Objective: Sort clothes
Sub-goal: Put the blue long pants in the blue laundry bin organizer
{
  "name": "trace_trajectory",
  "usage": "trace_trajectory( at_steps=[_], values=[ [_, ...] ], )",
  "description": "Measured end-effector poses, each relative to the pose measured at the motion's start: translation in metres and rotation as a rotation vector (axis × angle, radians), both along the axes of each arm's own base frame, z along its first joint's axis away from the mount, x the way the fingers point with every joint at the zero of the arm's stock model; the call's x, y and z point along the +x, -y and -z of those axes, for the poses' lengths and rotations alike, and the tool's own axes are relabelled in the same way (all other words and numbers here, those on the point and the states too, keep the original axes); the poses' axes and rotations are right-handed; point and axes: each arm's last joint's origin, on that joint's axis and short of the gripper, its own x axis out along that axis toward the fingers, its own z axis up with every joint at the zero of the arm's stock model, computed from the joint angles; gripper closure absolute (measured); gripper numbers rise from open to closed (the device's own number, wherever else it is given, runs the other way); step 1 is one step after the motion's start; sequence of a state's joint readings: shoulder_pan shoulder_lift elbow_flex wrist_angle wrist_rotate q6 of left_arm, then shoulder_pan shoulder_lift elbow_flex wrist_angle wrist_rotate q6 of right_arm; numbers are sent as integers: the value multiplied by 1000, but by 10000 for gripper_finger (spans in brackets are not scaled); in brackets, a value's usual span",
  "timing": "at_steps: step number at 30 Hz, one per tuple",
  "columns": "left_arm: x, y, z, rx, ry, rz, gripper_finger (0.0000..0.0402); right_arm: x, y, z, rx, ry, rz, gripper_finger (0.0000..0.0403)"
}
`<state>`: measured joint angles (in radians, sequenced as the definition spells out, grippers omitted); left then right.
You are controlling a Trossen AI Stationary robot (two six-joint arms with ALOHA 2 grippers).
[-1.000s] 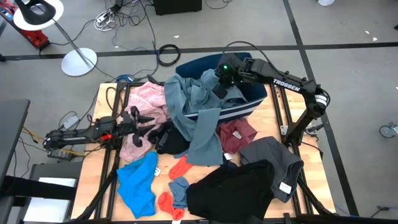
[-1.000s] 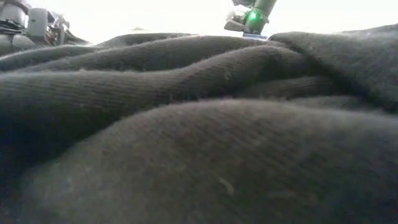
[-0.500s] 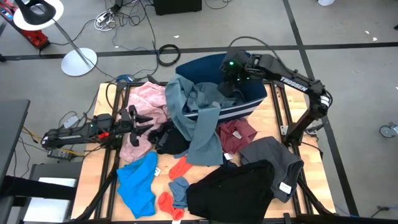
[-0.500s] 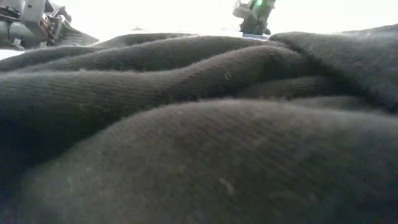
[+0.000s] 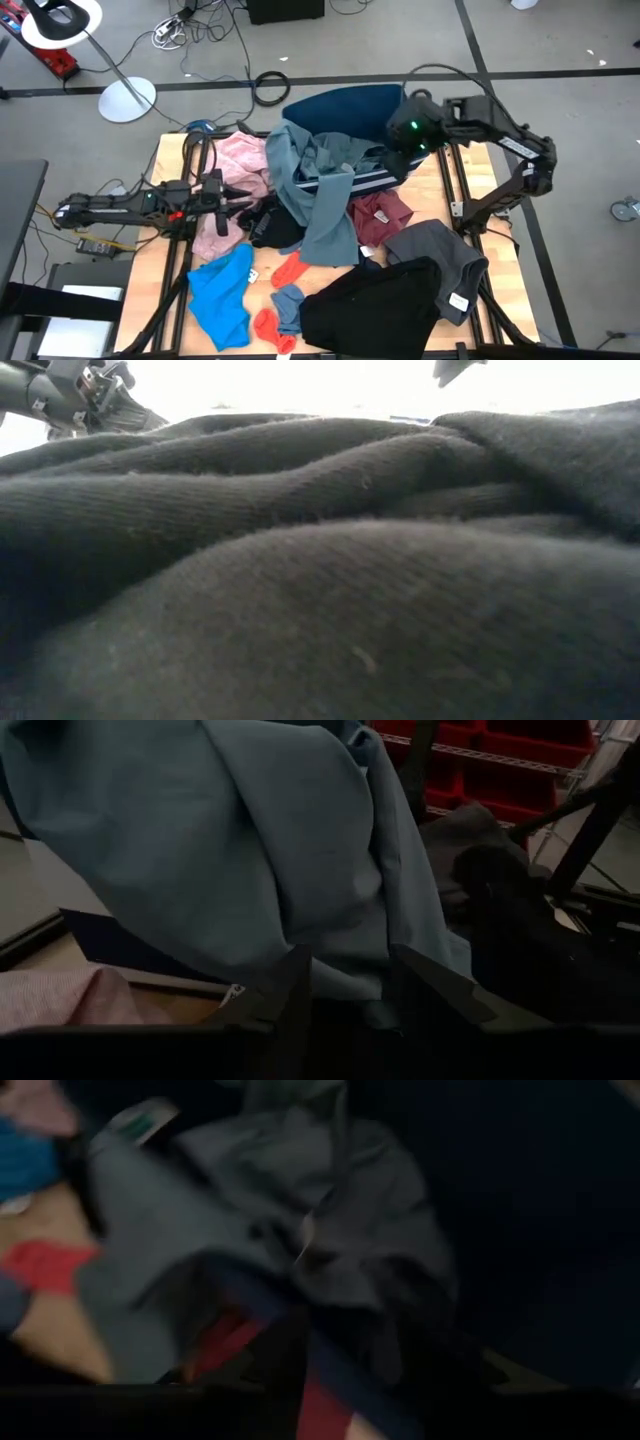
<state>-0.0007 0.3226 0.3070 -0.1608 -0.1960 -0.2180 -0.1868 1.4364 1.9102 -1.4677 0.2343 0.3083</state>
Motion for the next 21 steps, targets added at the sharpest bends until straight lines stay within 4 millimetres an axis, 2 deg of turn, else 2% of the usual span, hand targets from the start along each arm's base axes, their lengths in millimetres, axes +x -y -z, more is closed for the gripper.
trace_trajectory(
  at_steps=[6, 10, 16, 21],
  values=[
    [5, 1, -4, 7, -20, -19, 261, -9, -54, -2, 30, 13, -53, 248],
    [5, 1, -4, 5, -28, -21, 261, -10, -93, 7, 20, 10, -81, 248],
    [5, 1, -3, -1, -28, -20, 261, -8, -137, 55, -56, -38, -41, 248],
    [5, 2, -3, -3, -28, -11, 261, 2, -159, 109, -76, -6, -17, 248]
  ],
)
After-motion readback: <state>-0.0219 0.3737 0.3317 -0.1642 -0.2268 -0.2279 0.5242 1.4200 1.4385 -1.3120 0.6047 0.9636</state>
